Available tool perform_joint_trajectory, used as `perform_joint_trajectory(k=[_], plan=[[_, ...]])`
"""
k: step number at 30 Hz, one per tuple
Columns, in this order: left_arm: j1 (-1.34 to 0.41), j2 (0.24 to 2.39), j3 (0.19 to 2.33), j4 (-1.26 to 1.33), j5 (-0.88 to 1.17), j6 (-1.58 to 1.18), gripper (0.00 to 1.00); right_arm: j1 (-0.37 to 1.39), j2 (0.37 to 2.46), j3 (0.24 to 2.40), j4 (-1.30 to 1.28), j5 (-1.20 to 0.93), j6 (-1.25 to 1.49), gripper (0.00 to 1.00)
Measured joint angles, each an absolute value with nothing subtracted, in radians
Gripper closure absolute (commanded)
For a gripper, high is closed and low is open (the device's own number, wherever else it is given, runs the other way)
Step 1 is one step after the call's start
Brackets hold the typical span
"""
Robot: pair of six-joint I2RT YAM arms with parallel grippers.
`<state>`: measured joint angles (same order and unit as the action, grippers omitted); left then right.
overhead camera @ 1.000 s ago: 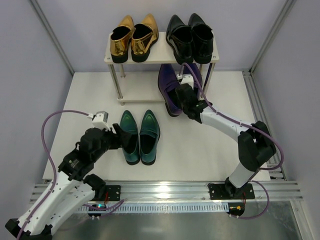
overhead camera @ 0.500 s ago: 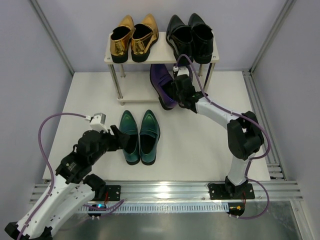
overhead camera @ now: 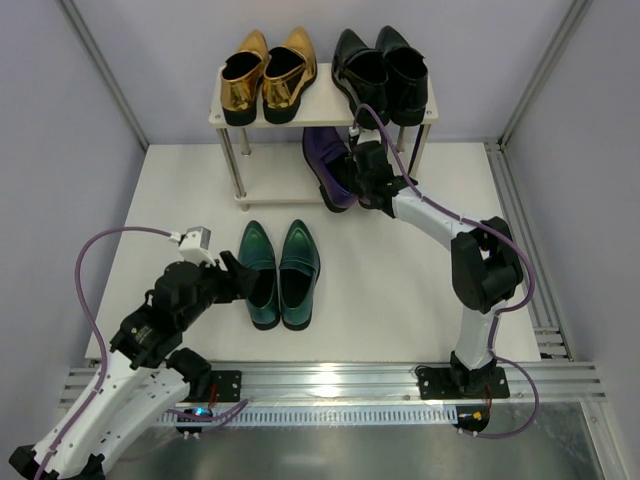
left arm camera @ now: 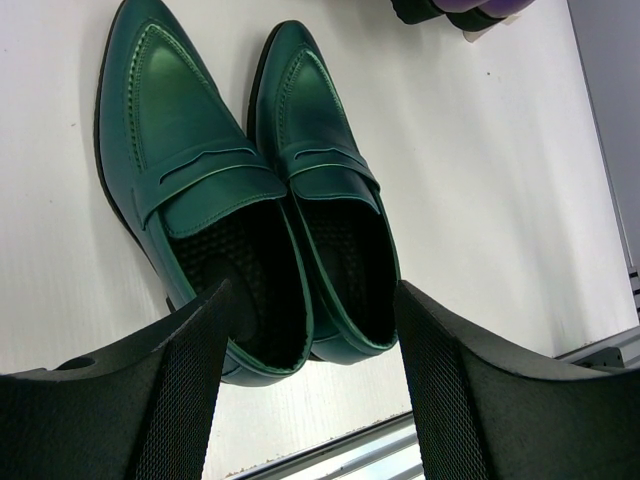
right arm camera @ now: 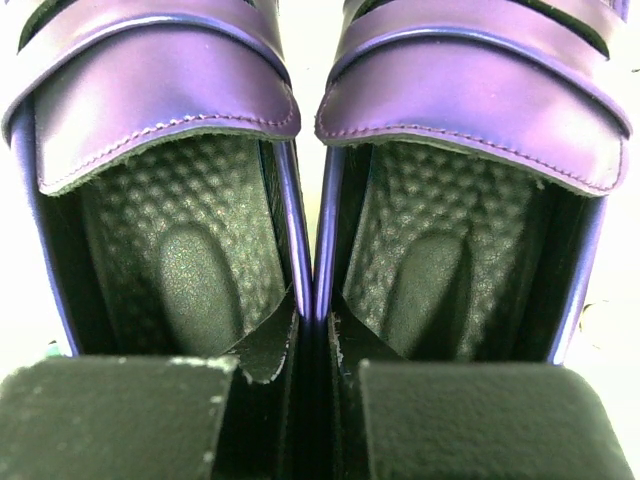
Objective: Place and organize the shoes onto the shoe shelf
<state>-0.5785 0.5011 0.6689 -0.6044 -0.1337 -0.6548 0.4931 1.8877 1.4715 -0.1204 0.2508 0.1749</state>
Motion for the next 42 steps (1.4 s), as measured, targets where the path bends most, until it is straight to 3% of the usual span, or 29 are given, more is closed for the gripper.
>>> perform_joint_trajectory(k=[13, 17, 18, 22, 27, 42], plan=[[-0.579, 0.511, 0.669, -0.604, -0.134, -0.654, 0.35, 0.471, 1.888, 1.464, -0.118, 0.26, 0.155, 0.95], [-0.579, 0.516, 0.669, -0.604, -0.134, -0.654, 0.35, 0.465, 1.888, 1.436, -0.091, 0.283, 0.16, 0.73], [-0.579, 0.516, 0.669, -0.604, -0.134, -0.654, 0.35, 0.463, 1.888, 1.433, -0.075, 0.289, 0.159, 0.6], [-0.579, 0.515, 0.669, -0.604, -0.134, -0.654, 0.35, 0.456, 1.888, 1.431, -0.004, 0.3, 0.152, 0.41], [-0.579, 0.514, 0.669, -0.604, -0.138, -0.654, 0.35, 0.455, 1.888, 1.411, 0.035, 0.287, 0.153, 0.34], [-0.579, 0.509, 0.669, -0.605, -0.151, -0.651, 0.35, 0.428, 1.707, 1.174, 0.332, 0.254, 0.202, 0.28]])
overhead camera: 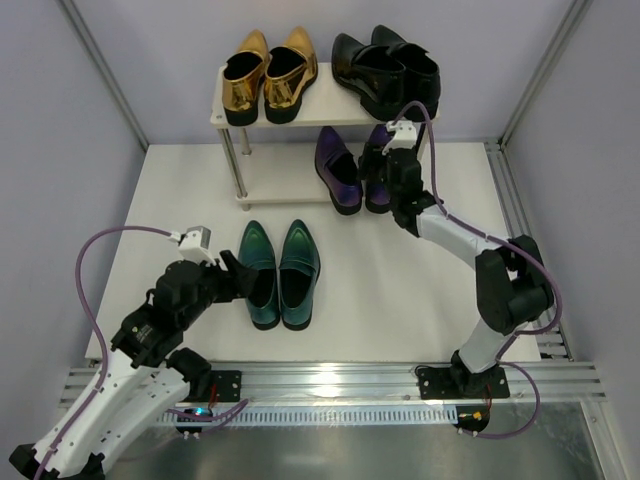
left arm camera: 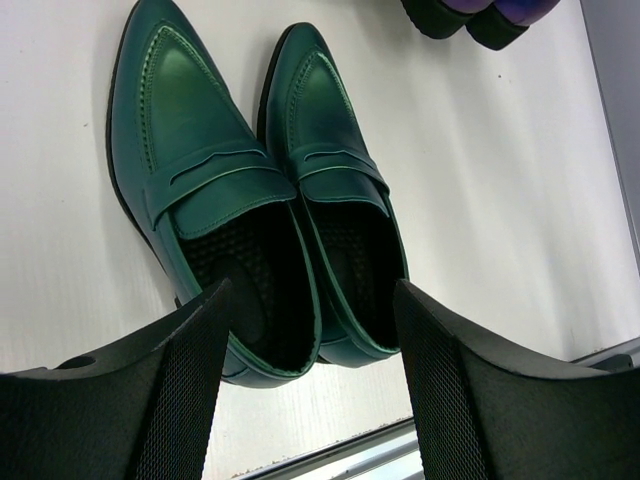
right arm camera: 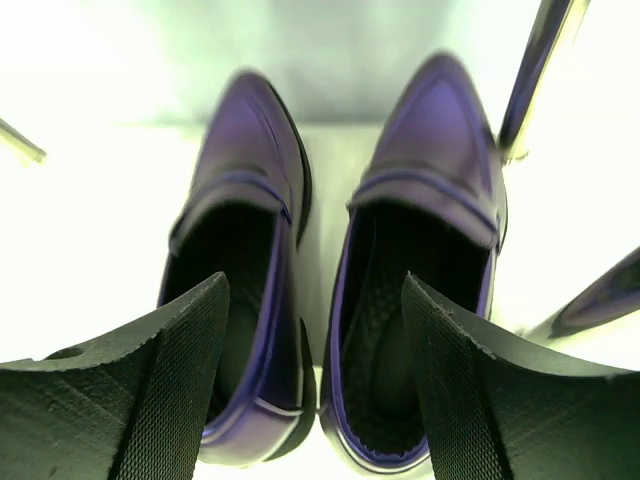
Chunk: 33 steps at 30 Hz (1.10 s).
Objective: Place and organize the shoes onto the shoe shelf
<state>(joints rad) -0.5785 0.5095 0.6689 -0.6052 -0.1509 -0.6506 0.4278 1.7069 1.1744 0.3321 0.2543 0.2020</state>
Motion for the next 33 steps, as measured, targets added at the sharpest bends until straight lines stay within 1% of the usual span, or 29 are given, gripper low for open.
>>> perform_joint_trajectory(k=[8, 10, 13, 16, 19, 23, 28, 33], plan=[[-0.579, 0.508, 0.669, -0.606, -0.165, -0.651, 0.34, 0.451, 1.586, 1.114, 0.385, 0.252, 0.218, 0.28], [-0.579, 0.51, 0.669, -0.606, -0.165, -0.651, 0.34, 0.476, 1.548, 1.081, 0.386, 0.253, 0.225, 0.28], [-0.579, 0.53, 0.669, -0.607, -0.168, -0.651, 0.34, 0.562, 1.467, 0.997, 0.369, 0.289, 0.236, 0.28], [-0.579, 0.593, 0.67, -0.608, -0.162, -0.651, 0.34, 0.679, 1.397, 0.927, 0.344, 0.333, 0.245, 0.28], [-0.579, 0.709, 0.672, -0.602, -0.13, -0.651, 0.36, 0.806, 1.323, 0.855, 0.306, 0.399, 0.273, 0.28], [-0.594, 0.857, 0.67, -0.574, -0.092, -0.652, 0.36, 0.909, 1.199, 0.746, 0.232, 0.497, 0.326, 0.28], [-0.643, 0.916, 0.666, -0.522, -0.084, -0.656, 0.36, 0.942, 1.038, 0.672, 0.087, 0.617, 0.41, 0.28], [-0.689, 0.981, 0.666, -0.471, -0.093, -0.659, 0.36, 0.942, 0.921, 0.639, -0.047, 0.688, 0.473, 0.28]])
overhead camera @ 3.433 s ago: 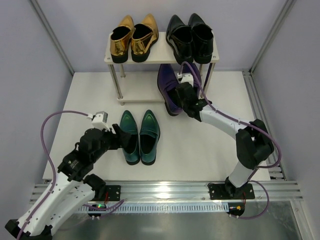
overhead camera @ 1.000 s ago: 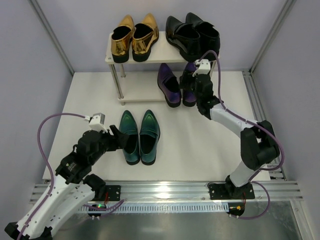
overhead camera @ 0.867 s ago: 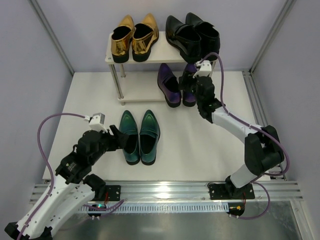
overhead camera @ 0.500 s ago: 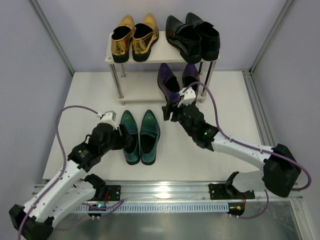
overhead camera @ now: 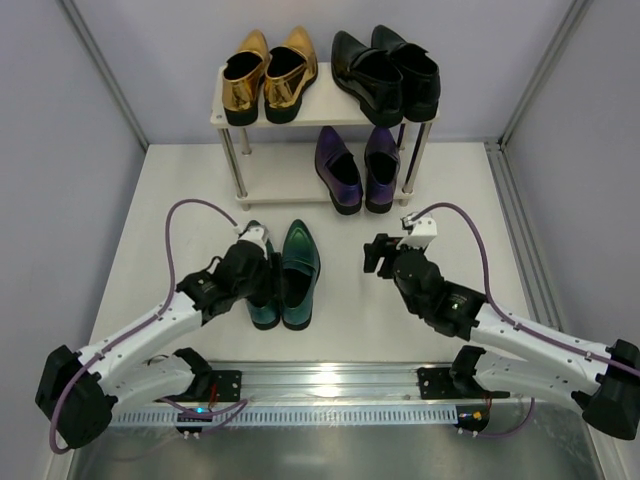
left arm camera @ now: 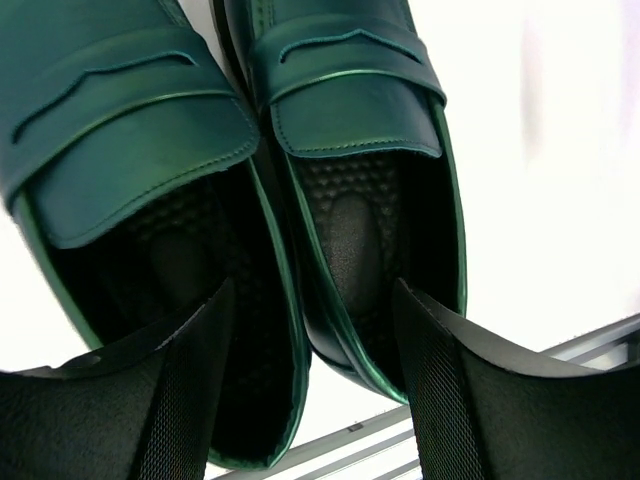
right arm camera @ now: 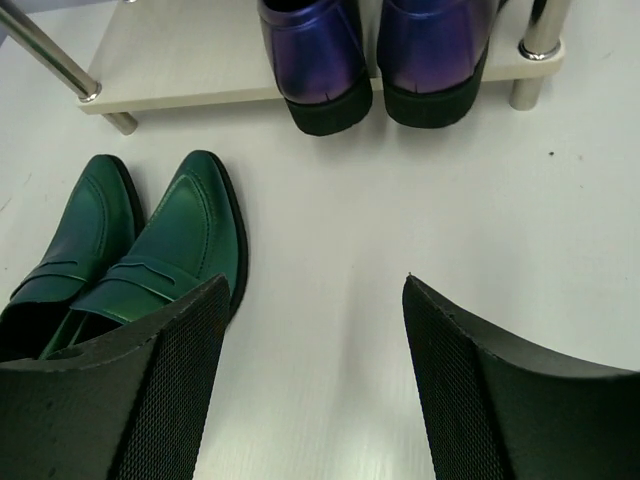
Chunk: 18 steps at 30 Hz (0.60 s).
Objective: Place and organize the shoes onto the shoe shelf
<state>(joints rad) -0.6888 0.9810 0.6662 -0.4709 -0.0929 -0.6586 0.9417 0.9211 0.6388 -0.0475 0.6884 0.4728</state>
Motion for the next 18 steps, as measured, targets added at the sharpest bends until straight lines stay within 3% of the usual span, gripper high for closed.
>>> perform_joint_trajectory(k=[18], plan=[[-0.777, 1.113, 0.701, -0.461, -0.202, -0.677, 0.36, 0.943, 0.892, 0.594, -0.167, 0.706, 0.564, 0.27]])
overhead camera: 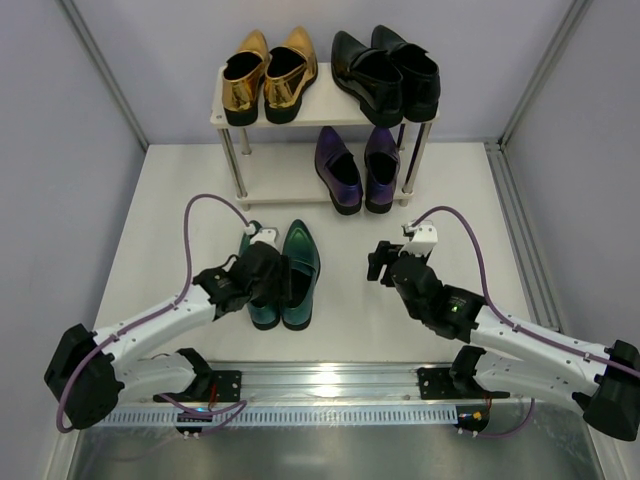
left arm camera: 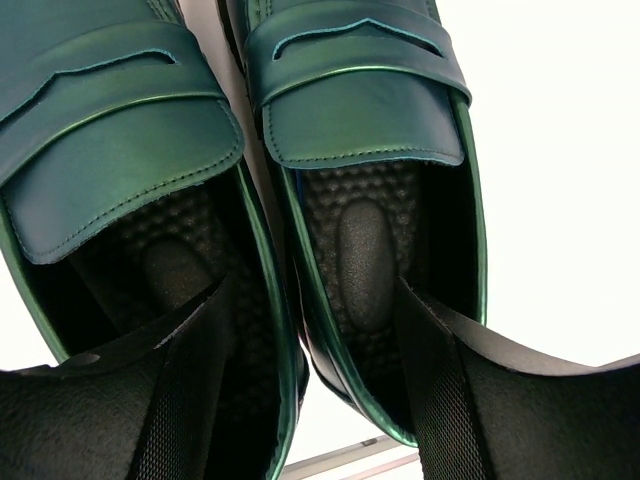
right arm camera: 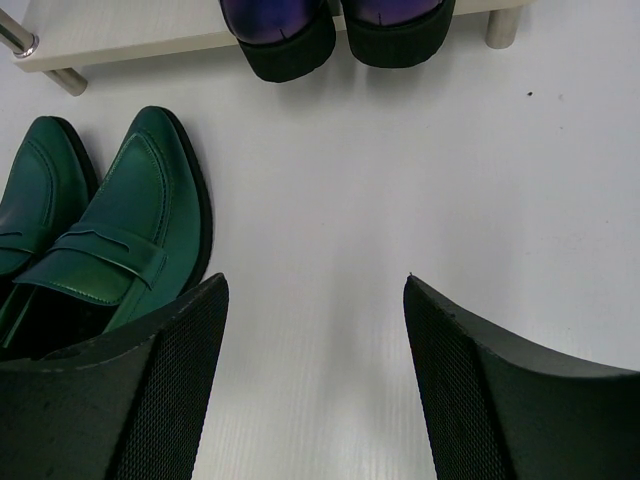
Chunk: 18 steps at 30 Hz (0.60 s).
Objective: Place and organize the shoes onto the shoe shelf
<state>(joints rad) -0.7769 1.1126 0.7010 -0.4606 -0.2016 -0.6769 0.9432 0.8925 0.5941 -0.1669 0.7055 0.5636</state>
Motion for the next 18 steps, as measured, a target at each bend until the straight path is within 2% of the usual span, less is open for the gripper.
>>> perform_joint_trajectory(k=[18], plan=[[-0.777, 1.163, 0.718, -0.461, -0.215, -0.678, 0.36, 0.944, 0.903, 0.594, -0.172, 0.705, 0.564, 0.27]])
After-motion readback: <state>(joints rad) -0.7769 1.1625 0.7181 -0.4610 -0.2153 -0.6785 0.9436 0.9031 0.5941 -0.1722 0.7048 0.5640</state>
